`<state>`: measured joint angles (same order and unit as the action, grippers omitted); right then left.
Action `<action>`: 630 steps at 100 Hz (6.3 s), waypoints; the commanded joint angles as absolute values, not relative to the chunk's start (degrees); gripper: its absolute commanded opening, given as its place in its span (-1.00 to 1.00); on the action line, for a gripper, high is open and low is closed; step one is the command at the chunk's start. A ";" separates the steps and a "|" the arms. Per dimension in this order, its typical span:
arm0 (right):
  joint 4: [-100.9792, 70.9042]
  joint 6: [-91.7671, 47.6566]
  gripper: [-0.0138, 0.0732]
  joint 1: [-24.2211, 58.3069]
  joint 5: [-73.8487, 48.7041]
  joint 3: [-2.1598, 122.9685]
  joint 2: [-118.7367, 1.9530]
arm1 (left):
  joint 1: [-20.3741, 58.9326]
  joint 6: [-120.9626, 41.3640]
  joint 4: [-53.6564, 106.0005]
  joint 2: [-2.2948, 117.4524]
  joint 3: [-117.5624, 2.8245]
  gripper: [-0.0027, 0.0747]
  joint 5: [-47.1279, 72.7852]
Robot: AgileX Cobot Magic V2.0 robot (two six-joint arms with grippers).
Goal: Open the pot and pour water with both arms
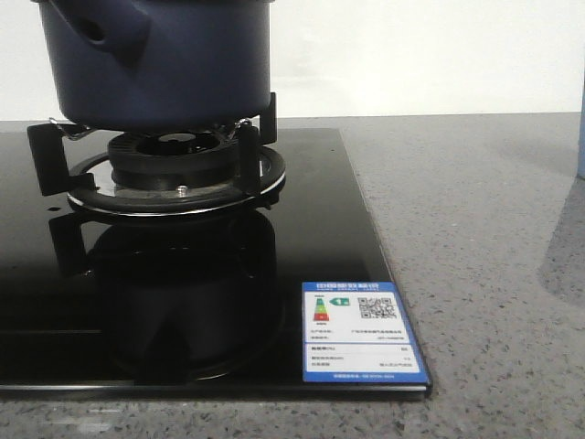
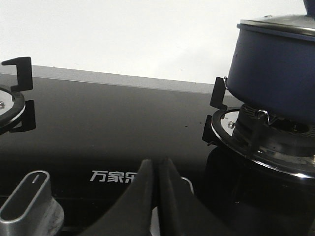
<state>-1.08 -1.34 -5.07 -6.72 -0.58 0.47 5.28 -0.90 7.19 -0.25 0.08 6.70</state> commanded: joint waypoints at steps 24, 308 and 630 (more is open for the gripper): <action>-1.01 -1.57 -0.84 -5.51 -2.41 -2.10 1.54 | 5.39 -0.63 7.71 -1.75 2.00 -0.98 2.41; -25.03 -20.56 0.64 5.50 -23.57 32.48 -32.17 | 29.87 -16.79 24.56 40.23 -35.54 0.34 4.17; -24.00 -20.45 0.70 -0.14 15.97 22.97 -56.69 | 17.77 -16.79 21.28 55.63 -54.65 -0.09 -7.80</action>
